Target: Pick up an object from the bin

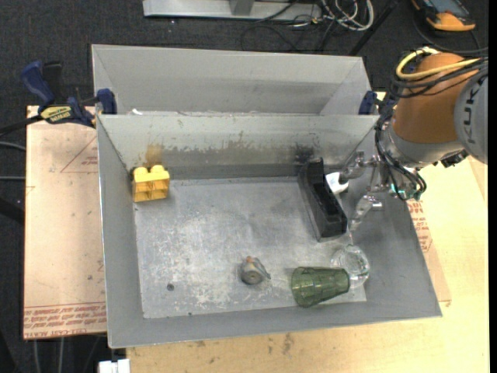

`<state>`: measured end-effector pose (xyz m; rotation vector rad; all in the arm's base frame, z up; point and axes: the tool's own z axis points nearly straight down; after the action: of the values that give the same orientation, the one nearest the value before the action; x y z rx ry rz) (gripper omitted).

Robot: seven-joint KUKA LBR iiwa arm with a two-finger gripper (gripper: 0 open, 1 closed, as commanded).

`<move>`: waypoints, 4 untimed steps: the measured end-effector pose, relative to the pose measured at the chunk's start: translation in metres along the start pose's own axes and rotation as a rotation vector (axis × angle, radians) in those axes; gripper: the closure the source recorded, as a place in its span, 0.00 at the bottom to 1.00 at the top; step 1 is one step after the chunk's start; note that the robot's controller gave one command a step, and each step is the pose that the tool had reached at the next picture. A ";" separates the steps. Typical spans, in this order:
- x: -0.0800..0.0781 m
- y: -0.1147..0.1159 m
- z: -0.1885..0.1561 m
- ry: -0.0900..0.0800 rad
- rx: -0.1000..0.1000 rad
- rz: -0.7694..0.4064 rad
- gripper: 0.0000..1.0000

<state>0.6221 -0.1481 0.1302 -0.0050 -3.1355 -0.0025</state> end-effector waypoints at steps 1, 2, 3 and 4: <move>-0.002 0.000 -0.005 -0.008 0.001 -0.002 0.00; 0.019 0.007 0.055 0.002 0.010 -0.229 1.00; 0.019 0.007 0.055 0.002 0.010 -0.230 1.00; 0.018 0.014 0.044 0.004 0.007 -0.143 1.00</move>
Offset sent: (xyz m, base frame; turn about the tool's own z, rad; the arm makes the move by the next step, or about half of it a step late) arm -0.0203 0.0127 -0.0602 -0.2308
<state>0.6041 -0.1344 0.0861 0.2186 -3.1237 0.0074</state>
